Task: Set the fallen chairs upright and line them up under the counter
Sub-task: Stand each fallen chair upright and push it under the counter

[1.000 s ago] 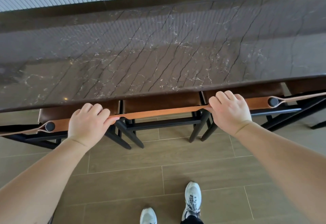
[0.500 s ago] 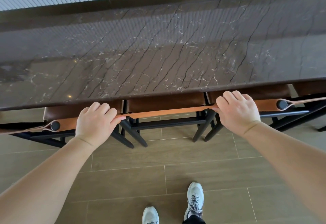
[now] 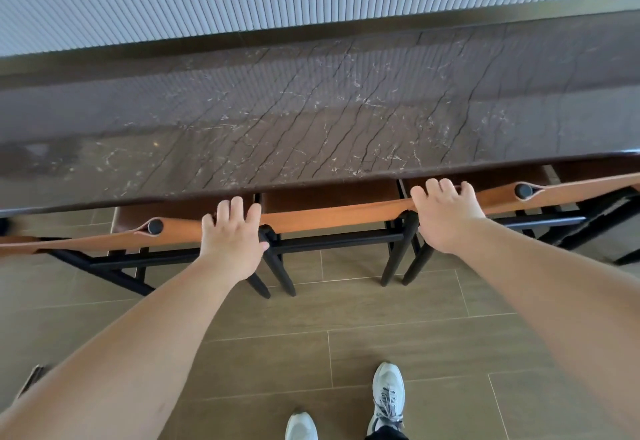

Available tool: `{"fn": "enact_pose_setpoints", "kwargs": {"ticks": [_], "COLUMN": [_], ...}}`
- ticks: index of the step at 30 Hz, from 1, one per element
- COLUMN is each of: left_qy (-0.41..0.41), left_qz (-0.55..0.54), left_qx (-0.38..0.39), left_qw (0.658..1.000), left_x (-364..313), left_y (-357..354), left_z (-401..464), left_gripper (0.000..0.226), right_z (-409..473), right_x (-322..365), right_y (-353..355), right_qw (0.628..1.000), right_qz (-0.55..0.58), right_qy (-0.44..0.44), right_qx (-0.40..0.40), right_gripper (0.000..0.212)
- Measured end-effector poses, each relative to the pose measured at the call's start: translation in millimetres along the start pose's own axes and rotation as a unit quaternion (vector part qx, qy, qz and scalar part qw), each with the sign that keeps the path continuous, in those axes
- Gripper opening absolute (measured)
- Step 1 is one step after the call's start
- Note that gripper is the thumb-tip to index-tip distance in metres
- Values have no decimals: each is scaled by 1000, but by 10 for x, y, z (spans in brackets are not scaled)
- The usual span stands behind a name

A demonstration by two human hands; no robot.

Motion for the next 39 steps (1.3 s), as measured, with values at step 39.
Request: {"fn": "enact_pose_setpoints", "kwargs": {"ticks": [39], "left_qy": [90], "left_qz": [-866], "left_qx": [-163], "left_qw": [463], "left_x": [-415], "left_y": [1865], "left_z": [-4187], "left_gripper": [26], "right_z": [-3943], "right_x": [927], "right_y": [1827], "right_qw": [464], "right_qz": [880], "right_qy": [86], "right_qx": [55], "right_gripper": [20]}}
Point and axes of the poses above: each hand's wrist, its own z-axis towards the middle knuckle, its own y-axis out of the back of the hand, x = y × z, the point moved 2 cm from there along z, towards the middle knuckle, and after that the axes turned 1 degree about -y, right-handed, at the moved point
